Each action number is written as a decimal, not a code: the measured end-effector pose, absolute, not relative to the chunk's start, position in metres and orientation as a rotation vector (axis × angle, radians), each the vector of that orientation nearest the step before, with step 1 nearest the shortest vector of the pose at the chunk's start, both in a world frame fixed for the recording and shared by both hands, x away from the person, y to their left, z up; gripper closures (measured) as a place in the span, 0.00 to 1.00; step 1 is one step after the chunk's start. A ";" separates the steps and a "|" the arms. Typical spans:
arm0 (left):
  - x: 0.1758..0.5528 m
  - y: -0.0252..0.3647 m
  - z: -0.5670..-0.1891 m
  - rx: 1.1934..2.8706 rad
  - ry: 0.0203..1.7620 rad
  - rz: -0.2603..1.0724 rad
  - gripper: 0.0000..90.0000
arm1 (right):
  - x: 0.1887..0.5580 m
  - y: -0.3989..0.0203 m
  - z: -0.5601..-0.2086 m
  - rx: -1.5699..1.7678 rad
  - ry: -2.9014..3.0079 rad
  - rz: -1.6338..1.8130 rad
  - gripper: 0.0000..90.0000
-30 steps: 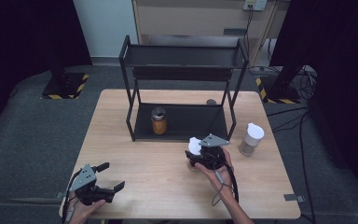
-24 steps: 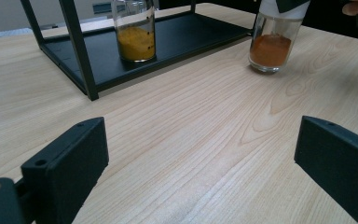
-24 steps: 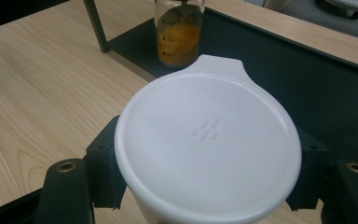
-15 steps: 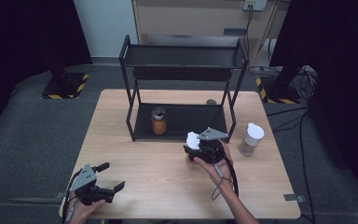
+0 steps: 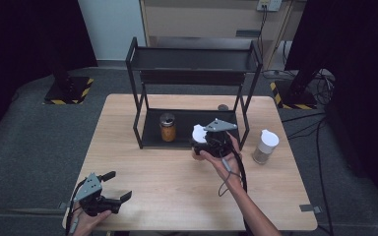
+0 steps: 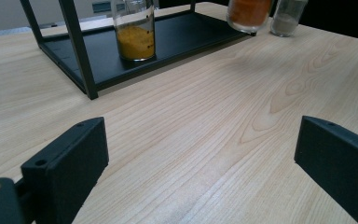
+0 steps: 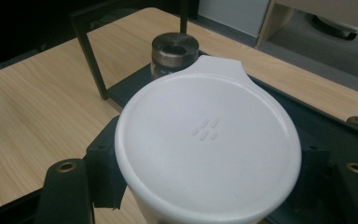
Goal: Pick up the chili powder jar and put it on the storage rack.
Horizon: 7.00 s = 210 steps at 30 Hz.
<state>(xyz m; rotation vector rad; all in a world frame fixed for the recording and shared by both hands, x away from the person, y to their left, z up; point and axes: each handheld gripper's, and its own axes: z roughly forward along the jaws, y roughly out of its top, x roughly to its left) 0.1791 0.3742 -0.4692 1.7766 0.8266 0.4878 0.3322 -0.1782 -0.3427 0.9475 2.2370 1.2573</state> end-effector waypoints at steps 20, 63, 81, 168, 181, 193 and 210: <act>0.179 0.375 -0.470 1.773 0.832 0.484 0.02 | 0.372 -0.158 -0.320 0.994 2.192 1.251 0.34; 0.180 0.376 -0.470 1.768 0.830 0.481 0.02 | 0.424 -0.135 -0.356 1.088 2.170 1.183 0.34; 0.180 0.376 -0.471 1.767 0.827 0.480 0.02 | 0.428 -0.133 -0.374 1.114 2.163 1.172 0.34; 0.180 0.378 -0.472 1.741 0.823 0.472 0.02 | 0.343 -0.195 -0.302 0.789 2.198 1.475 0.08; 0.179 0.378 -0.472 1.746 0.815 0.475 0.02 | 0.311 -0.212 -0.309 0.740 2.212 1.516 0.07; 0.178 0.378 -0.472 1.744 0.814 0.477 0.02 | 0.276 -0.236 -0.319 0.723 2.209 1.510 0.07; 0.178 0.378 -0.472 1.741 0.818 0.479 0.02 | 0.230 -0.289 -0.345 0.812 2.151 1.449 0.06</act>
